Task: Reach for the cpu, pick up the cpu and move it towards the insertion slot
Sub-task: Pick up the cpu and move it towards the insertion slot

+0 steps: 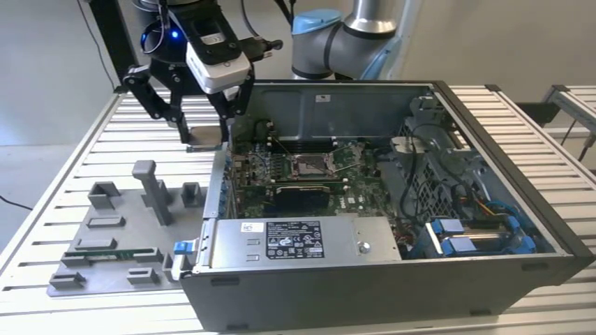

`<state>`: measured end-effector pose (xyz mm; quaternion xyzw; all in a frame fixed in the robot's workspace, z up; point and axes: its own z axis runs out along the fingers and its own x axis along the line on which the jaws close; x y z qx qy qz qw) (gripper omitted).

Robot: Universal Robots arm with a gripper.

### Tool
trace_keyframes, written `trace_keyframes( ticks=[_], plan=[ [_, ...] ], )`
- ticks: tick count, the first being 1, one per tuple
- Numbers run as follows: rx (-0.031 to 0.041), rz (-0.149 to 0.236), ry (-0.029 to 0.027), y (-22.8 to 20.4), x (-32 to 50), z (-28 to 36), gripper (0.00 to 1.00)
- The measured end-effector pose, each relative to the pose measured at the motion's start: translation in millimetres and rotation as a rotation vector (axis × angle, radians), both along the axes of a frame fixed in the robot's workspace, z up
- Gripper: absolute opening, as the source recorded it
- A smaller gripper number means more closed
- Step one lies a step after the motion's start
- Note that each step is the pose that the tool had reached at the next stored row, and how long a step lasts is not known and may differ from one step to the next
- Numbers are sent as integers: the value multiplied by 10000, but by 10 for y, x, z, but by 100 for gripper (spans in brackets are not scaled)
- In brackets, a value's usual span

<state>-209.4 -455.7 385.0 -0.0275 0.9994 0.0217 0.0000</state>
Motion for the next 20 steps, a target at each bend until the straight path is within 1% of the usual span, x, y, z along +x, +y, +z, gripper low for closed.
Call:
trace_keyframes(
  ticks=[20],
  plan=[
    [0, 0, 0, 2, 96, 0, 0]
  ],
)
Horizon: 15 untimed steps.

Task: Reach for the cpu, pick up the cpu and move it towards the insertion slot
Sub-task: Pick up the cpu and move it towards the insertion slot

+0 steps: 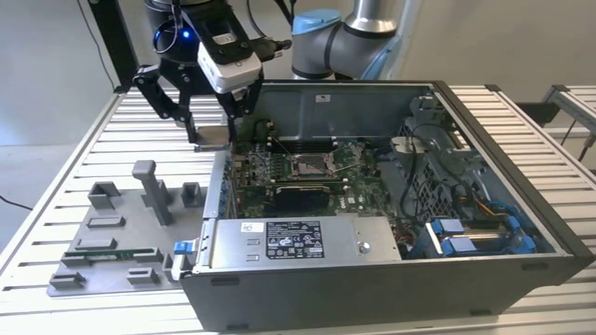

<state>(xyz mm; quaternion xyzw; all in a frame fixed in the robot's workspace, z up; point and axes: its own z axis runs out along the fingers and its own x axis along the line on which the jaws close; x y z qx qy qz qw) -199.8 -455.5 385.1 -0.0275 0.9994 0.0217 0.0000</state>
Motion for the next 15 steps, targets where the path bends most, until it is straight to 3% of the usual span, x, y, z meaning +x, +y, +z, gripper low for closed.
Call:
trace_keyframes(
  ticks=[15],
  plan=[
    [1, 0, 0, 0, 56, 0, 0]
  ],
)
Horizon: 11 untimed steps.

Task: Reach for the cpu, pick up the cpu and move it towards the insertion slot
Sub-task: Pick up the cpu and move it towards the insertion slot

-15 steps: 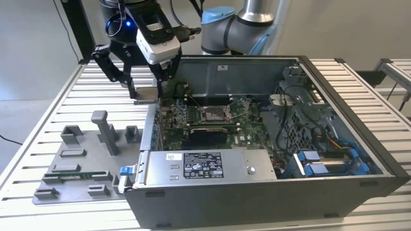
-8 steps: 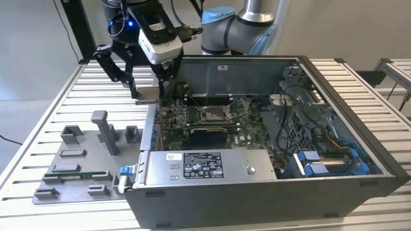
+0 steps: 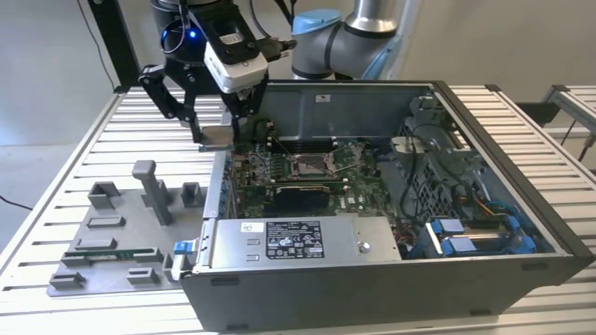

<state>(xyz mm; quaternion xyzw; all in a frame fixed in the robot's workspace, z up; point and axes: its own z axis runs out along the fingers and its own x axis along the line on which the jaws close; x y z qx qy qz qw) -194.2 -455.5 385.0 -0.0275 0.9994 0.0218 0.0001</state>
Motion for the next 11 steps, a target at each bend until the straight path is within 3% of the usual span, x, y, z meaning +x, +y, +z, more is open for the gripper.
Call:
trace_keyframes(
  ticks=[11],
  plan=[
    [0, 0, 0, 0, 47, 0, 0]
  ],
)
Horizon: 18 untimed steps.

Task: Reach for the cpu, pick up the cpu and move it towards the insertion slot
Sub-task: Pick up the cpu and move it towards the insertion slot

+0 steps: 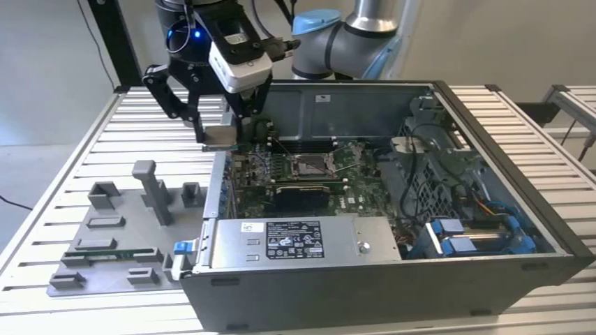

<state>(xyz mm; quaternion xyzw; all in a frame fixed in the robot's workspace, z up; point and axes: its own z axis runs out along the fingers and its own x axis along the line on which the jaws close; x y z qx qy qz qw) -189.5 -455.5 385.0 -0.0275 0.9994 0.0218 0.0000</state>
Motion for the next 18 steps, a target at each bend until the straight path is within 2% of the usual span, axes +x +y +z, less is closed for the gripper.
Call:
trace_keyframes(
  ticks=[4, 12, 13, 16, 18],
  plan=[
    [-1, 0, 1, 1, 33, 0, 0],
    [-3, 0, 41, 6, 170, 0, 0],
    [-12, 0, 51, 7, 184, 0, 0],
    [-48, 0, 143, 8, 220, 0, 0],
    [-84, -19, 172, 8, 246, 0, 0]
  ],
)
